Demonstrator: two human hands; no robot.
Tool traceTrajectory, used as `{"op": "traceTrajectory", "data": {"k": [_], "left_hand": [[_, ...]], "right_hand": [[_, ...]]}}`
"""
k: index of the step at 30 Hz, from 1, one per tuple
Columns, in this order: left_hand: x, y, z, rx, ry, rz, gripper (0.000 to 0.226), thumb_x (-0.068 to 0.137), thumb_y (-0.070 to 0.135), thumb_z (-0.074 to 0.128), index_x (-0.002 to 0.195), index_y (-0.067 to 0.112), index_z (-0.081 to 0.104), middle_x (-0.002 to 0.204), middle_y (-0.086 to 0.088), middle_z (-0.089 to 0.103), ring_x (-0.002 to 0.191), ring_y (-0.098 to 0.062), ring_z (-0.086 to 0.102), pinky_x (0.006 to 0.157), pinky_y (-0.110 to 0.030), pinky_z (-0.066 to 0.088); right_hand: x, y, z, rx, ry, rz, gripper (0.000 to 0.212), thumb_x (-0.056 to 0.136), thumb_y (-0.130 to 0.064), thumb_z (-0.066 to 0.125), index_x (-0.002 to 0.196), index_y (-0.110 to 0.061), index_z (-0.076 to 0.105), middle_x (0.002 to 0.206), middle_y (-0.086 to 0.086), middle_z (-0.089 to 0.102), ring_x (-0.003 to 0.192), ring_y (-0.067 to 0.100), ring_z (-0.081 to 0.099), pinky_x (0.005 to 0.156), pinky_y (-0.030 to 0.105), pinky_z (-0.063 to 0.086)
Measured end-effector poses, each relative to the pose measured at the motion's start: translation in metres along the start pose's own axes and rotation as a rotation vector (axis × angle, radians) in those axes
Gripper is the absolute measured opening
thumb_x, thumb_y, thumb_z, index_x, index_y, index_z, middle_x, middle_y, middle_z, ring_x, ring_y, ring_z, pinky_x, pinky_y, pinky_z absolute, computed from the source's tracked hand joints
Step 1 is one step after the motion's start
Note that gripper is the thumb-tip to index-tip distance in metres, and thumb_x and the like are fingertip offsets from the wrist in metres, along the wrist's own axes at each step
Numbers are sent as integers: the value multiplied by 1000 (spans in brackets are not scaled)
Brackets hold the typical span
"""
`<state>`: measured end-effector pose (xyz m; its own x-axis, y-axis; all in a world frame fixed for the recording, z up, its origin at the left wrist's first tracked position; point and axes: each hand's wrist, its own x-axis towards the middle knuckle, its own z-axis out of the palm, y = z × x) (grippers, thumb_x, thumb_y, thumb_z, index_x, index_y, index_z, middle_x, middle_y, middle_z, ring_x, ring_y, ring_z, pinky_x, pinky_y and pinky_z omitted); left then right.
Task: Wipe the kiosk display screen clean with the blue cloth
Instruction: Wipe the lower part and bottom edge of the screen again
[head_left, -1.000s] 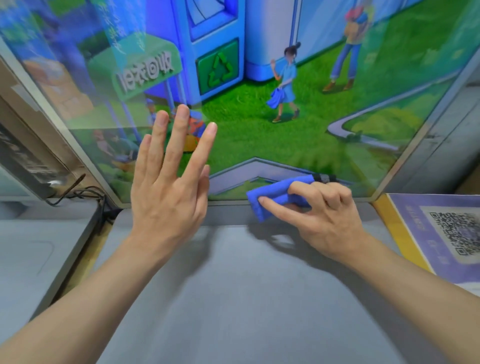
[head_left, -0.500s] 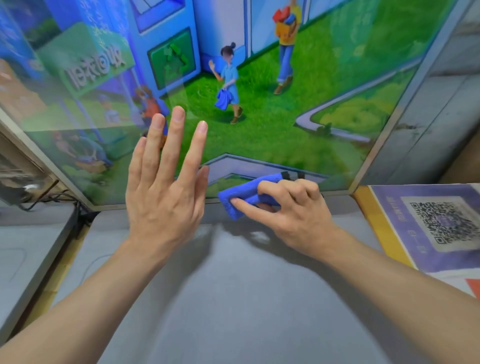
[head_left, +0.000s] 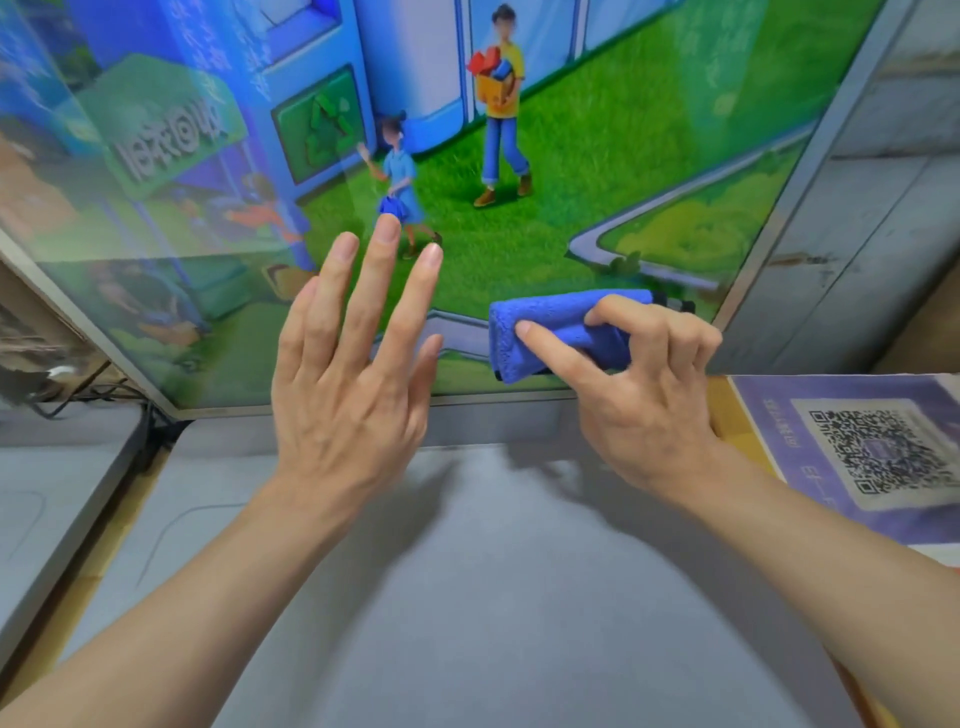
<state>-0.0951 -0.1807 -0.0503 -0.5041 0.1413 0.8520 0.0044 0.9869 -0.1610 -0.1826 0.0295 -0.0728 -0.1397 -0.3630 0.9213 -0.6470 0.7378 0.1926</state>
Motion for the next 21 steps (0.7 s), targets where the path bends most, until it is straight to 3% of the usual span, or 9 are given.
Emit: {"op": "traceTrajectory", "data": {"k": [4, 10, 14, 21], "left_hand": [[-3, 13, 8, -11, -33, 27, 60, 102, 27, 54, 154, 17, 27, 159, -7, 19, 146, -29, 27, 113, -44, 34], [-6, 13, 13, 35, -35, 32, 60, 101, 26, 55, 154, 16, 30, 159, -9, 19, 147, -33, 24, 113, -47, 34], [-7, 13, 14, 43, -28, 28, 59, 100, 25, 55, 153, 15, 32, 159, -10, 20, 146, -34, 25, 112, -48, 36], [-7, 18, 17, 41, -20, 3, 57, 100, 21, 56, 152, 13, 33, 156, -12, 23, 144, -37, 25, 109, -52, 37]], "right_hand": [[-13, -5, 7, 26, -19, -50, 44, 100, -10, 49, 121, -42, 69, 115, -3, 43, 98, 20, 41, 84, 36, 31], [-46, 18, 6, 19, -120, -255, 43, 90, -9, 64, 118, -40, 71, 114, -2, 44, 97, 20, 44, 84, 33, 34], [-61, 42, -6, 7, -125, -204, 43, 101, -7, 47, 127, -39, 59, 114, -2, 44, 96, 20, 42, 83, 35, 35], [-29, 53, -9, -41, 0, -36, 46, 99, -5, 37, 126, -39, 53, 114, -2, 41, 97, 22, 40, 81, 36, 33]]}}
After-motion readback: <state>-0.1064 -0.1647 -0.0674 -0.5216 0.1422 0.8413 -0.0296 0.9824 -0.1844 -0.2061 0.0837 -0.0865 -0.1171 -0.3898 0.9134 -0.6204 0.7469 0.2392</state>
